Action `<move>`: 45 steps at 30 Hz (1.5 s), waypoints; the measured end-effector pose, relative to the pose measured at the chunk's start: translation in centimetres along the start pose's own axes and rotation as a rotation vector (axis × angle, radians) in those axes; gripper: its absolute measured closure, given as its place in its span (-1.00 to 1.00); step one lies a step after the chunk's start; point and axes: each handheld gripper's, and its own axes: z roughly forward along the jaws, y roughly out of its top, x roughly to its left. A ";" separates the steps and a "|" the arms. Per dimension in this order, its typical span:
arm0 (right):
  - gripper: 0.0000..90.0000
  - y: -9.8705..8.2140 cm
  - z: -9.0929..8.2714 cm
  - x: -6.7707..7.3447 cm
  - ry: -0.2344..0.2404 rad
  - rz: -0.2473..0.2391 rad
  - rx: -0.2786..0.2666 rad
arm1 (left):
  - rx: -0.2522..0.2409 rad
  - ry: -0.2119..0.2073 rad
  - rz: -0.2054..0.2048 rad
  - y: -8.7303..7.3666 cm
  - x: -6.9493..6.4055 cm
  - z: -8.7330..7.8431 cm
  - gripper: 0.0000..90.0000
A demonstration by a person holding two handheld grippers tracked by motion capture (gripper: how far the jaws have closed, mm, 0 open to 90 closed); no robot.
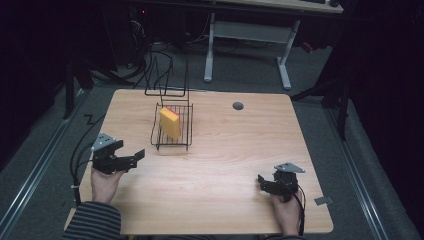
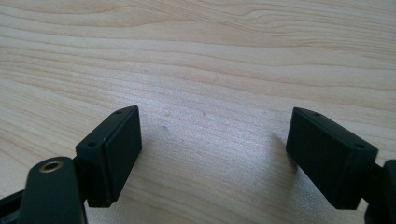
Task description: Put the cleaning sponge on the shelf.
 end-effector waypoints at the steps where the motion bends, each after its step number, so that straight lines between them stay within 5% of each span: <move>1: -0.59 0.0 0.0 0.0 0.000 0.000 0.000 | 0.002 0.000 -0.003 -0.1 0.0 0.0 -0.82; 34: -0.59 0.0 0.0 0.0 0.000 0.000 0.000 | 0.112 0.009 -0.034 -5.5 0.2 1.9 -0.80; 45: -0.59 0.0 0.0 0.0 0.000 0.000 0.000 | 0.175 0.078 0.007 -7.0 0.3 2.8 -0.80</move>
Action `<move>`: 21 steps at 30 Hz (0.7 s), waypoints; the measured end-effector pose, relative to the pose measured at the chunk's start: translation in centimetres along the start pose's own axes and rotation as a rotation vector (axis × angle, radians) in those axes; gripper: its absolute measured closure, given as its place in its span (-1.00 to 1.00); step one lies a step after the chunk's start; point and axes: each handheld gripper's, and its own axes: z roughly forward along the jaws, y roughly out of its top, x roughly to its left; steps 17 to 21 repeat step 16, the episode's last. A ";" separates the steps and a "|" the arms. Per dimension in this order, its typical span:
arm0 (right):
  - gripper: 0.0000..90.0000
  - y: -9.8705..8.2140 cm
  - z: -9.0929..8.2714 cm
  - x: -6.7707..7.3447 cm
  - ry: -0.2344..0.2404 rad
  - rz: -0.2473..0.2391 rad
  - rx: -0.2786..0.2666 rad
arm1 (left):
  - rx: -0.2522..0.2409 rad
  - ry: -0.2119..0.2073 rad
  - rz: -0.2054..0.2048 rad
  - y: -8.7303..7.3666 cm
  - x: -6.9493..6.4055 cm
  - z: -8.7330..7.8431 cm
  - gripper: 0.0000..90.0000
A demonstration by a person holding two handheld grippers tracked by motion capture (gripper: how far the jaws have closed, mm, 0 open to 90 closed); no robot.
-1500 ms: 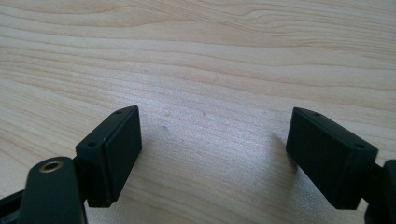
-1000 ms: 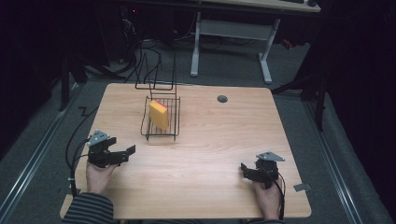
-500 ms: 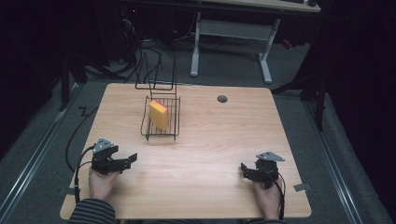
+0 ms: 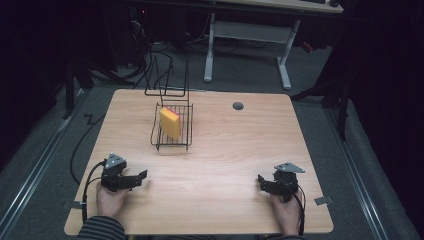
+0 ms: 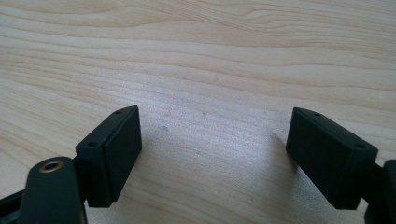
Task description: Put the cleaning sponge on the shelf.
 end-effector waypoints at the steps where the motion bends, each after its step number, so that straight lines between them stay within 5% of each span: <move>1: -0.59 0.0 0.0 0.0 0.000 0.000 0.000 | 0.000 0.000 0.000 0.0 0.0 0.0 -0.80; 6: -0.59 0.0 0.0 0.0 0.000 0.000 0.000 | 0.031 0.009 0.002 0.0 0.1 0.3 -0.74; 11: -0.59 0.0 0.0 0.0 0.000 0.000 0.000 | 0.064 0.066 0.095 0.2 -0.7 0.7 -0.71; 21: -0.59 0.0 0.0 0.0 0.000 0.000 0.000 | 0.064 0.064 0.094 0.1 -0.7 0.6 -0.69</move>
